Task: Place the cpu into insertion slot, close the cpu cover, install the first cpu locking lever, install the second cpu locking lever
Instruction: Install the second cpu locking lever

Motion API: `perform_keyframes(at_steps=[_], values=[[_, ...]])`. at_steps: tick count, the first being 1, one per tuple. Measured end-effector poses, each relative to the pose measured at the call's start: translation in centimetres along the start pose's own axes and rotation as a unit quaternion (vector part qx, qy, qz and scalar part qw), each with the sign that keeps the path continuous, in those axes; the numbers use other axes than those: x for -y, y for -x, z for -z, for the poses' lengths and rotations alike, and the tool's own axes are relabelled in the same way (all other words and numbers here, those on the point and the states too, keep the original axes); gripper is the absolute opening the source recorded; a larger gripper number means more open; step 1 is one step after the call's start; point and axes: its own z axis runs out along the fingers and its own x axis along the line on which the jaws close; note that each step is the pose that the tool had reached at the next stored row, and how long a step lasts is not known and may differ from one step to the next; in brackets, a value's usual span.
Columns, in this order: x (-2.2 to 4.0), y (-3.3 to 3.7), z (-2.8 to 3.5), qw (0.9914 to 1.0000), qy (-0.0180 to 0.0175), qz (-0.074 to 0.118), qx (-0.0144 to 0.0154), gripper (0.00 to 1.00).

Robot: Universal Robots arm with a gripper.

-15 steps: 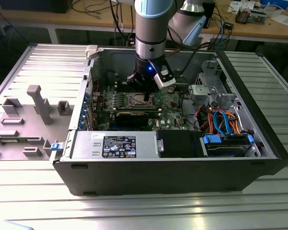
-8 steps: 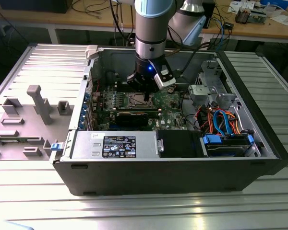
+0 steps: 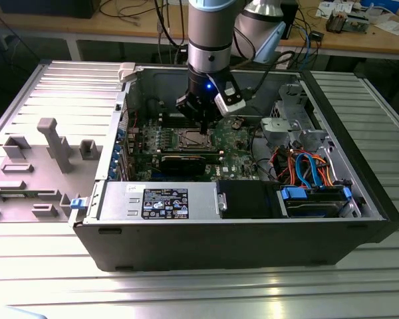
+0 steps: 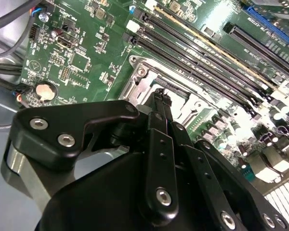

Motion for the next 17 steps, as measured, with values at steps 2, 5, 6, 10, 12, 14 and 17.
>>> perform_keyframes(at_steps=[2,5,6,10,12,14,17], values=[[-0.03,0.02,0.49,1.0,0.0,0.0,0.0,0.11],[-0.03,0.02,0.5,1.0,-0.0007,0.0,0.0,0.11],[-0.03,0.02,0.5,1.0,-0.0007,0.0,0.0,0.11],[0.12,0.02,0.48,1.0,-0.0007,0.0,0.0,0.11],[0.28,0.02,0.48,1.0,-0.0007,0.0,0.0,0.11],[0.46,0.01,0.48,1.0,-0.0007,0.0,0.0,0.11],[0.51,0.02,0.48,1.0,-0.0007,0.0,0.0,0.11]])
